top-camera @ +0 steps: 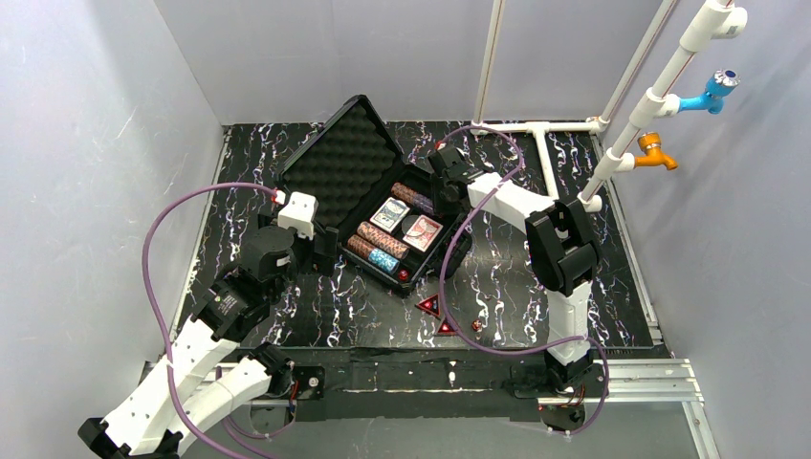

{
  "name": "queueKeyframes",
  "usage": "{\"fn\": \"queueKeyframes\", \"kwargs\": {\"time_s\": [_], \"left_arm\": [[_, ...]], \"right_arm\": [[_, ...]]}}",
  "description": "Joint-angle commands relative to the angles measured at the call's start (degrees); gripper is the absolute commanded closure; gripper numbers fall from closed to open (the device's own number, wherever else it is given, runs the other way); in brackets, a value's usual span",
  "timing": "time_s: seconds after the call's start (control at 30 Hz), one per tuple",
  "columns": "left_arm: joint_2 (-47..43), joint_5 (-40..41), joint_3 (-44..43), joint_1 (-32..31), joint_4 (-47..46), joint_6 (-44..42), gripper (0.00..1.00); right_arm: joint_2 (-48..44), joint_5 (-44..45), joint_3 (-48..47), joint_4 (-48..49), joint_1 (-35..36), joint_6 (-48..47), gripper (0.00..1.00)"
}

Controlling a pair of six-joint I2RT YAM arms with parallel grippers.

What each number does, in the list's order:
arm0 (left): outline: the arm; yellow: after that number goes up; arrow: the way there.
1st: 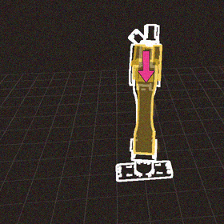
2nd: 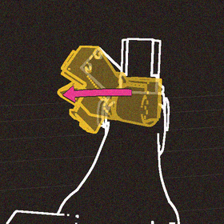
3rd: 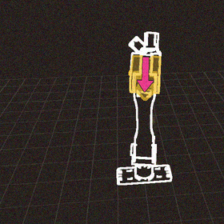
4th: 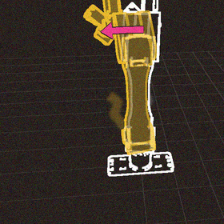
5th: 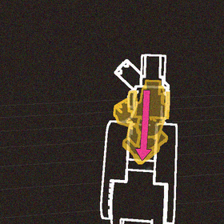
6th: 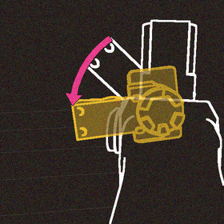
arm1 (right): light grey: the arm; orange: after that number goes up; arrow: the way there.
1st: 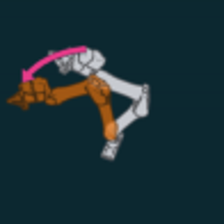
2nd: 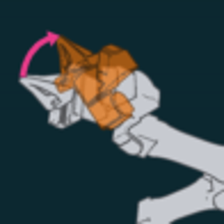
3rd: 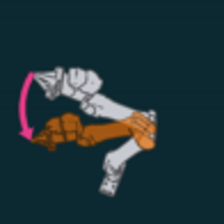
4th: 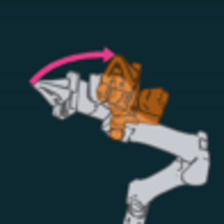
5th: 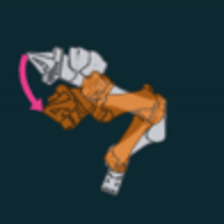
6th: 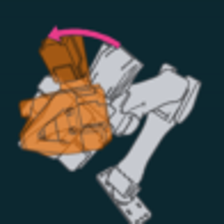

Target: Pack up texas hold em set

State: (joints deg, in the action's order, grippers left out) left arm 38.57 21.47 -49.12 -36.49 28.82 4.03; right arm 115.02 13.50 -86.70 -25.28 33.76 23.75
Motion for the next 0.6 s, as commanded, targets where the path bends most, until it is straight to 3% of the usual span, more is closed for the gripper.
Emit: {"fn": "queueKeyframes", "kwargs": {"time_s": [0.0, 0.57], "left_arm": [[-0.29, 0.94, 0.08, 0.27, -0.08, -0.49, 0.01], [-0.25, 1.03, 0.08, 0.28, -0.13, -0.52, 0.01]], "right_arm": [[-1.72, -0.67, -1.83, 2.12, -0.26, -0.37, 0.56], [-5.91, -0.93, -1.72, 1.43, -0.27, -0.94, 0.44]]}}
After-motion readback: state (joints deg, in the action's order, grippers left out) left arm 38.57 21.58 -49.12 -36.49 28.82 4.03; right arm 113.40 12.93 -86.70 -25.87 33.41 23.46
